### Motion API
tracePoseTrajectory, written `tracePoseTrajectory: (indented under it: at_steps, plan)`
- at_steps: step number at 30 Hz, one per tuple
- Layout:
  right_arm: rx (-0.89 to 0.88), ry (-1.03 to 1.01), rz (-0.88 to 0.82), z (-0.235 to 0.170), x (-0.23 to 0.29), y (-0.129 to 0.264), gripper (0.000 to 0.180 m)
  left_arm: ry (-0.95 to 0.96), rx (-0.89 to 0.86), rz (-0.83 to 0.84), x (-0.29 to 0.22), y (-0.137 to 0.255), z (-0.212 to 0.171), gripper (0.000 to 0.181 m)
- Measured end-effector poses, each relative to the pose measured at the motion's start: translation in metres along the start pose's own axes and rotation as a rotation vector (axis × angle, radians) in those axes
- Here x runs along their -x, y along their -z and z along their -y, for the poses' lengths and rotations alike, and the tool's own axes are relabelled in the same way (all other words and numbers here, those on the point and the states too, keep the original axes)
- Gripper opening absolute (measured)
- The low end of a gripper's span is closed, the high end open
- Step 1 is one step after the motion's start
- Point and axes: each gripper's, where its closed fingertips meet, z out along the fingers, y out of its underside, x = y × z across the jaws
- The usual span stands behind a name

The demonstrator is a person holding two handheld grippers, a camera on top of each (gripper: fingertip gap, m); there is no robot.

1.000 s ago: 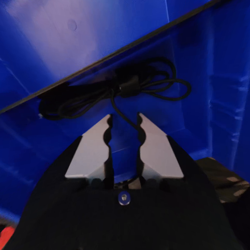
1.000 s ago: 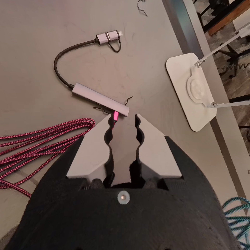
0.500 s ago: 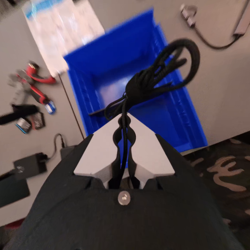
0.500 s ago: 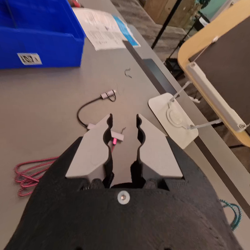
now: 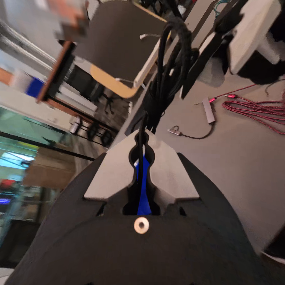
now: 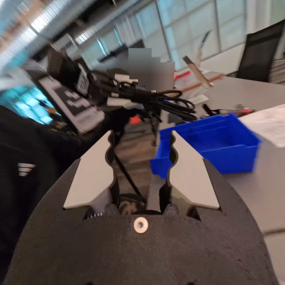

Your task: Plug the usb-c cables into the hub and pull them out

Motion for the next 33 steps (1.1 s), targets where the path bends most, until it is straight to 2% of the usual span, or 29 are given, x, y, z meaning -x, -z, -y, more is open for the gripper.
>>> tracePoseTrajectory:
  at_steps: [4, 8, 11, 13, 15, 17, 19, 23, 27, 29, 33]
  plan:
    - [-0.196, -0.313, 0.278, 0.010, 0.003, 0.014, 0.067, -0.234, -0.082, 0.118, -0.016, -0.012, 0.031, 0.000]
    - [-0.290, -0.430, 0.476, 0.011, 0.010, 0.028, 0.065, -0.469, -0.097, 0.181, -0.036, -0.024, 0.040, 0.000]
    - [-0.299, -0.420, 0.506, 0.013, 0.012, 0.030, 0.065, -0.565, -0.117, 0.207, -0.044, -0.032, 0.039, 0.000]
    - [-0.240, -0.445, 0.478, 0.000, 0.007, 0.021, 0.056, -0.653, -0.134, 0.226, -0.050, -0.034, 0.043, 0.000]
    - [-0.193, -0.467, 0.492, -0.013, 0.007, 0.014, 0.056, -0.729, -0.118, 0.211, -0.060, -0.041, 0.042, 0.000]
    - [-0.149, -0.392, 0.464, -0.024, 0.008, 0.008, 0.039, -0.747, -0.104, 0.192, -0.065, -0.049, 0.034, 0.000]
    - [-0.122, -0.295, 0.390, -0.028, 0.004, 0.007, 0.026, -0.721, -0.085, 0.165, -0.064, -0.055, 0.024, 0.000]
    - [-0.024, -0.128, 0.162, -0.035, -0.016, 0.006, 0.023, -0.597, 0.026, 0.029, -0.068, -0.065, -0.012, 0.002]
    - [0.127, -0.023, -0.014, -0.051, -0.035, 0.018, 0.024, -0.288, 0.070, -0.192, -0.067, -0.059, -0.038, 0.020]
    - [0.225, 0.005, -0.071, -0.065, -0.042, 0.023, 0.024, -0.053, 0.037, -0.285, -0.062, -0.055, -0.030, 0.039]
    - [0.358, 0.060, -0.111, -0.083, -0.043, 0.023, 0.023, 0.303, -0.148, -0.498, -0.067, -0.050, 0.018, 0.055]
